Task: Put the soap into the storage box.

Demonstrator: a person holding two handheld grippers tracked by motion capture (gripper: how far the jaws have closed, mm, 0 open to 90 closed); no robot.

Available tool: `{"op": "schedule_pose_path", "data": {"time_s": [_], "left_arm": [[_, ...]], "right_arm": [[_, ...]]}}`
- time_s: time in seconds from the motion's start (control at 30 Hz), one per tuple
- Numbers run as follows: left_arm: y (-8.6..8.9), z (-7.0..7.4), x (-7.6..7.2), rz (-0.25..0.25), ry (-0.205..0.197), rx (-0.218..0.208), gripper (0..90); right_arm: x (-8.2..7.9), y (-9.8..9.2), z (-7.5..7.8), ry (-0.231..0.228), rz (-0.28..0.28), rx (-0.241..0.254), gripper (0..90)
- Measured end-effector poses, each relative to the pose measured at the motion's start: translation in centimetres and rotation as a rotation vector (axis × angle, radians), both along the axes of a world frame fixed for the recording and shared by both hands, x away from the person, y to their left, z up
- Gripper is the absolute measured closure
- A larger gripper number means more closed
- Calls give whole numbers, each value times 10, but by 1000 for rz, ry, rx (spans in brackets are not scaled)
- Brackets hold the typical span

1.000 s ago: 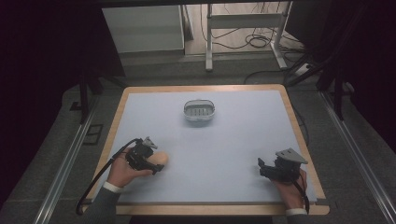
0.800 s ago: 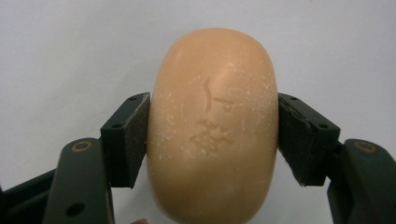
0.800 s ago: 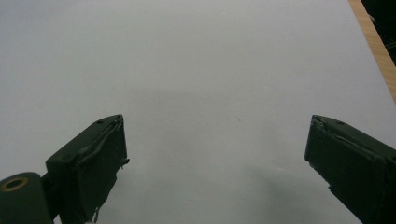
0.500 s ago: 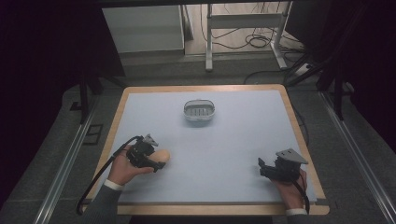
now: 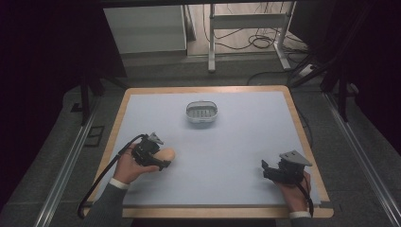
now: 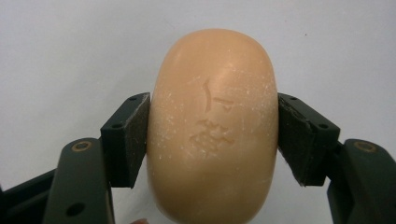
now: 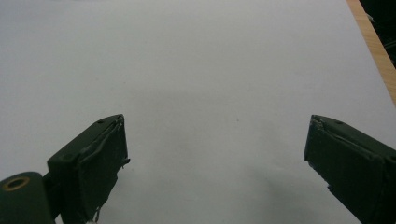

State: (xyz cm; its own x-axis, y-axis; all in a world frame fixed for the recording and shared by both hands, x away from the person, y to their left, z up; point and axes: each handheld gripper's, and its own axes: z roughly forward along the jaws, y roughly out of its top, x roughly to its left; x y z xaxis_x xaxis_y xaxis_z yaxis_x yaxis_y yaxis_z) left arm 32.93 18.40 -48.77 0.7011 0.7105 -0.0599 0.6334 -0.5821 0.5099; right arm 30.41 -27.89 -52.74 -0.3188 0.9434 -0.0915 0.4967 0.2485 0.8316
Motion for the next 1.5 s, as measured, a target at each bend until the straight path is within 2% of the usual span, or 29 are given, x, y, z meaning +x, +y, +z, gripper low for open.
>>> {"op": "schedule_pose_path", "data": {"time_s": [0.5,0.8,1.07,1.5], "left_arm": [[-7,9,11,-7,-11,5,317],[-11,12,16,-14,-3,8,318],[-14,17,21,-20,-9,0,318],[-16,26,30,-22,-21,11,318]], "right_arm": [[0,0,0,1,-2,-2,64],[0,1,0,0,0,-6,67],[0,1,0,0,0,-6,67],[0,1,0,1,0,-9,67]]}}
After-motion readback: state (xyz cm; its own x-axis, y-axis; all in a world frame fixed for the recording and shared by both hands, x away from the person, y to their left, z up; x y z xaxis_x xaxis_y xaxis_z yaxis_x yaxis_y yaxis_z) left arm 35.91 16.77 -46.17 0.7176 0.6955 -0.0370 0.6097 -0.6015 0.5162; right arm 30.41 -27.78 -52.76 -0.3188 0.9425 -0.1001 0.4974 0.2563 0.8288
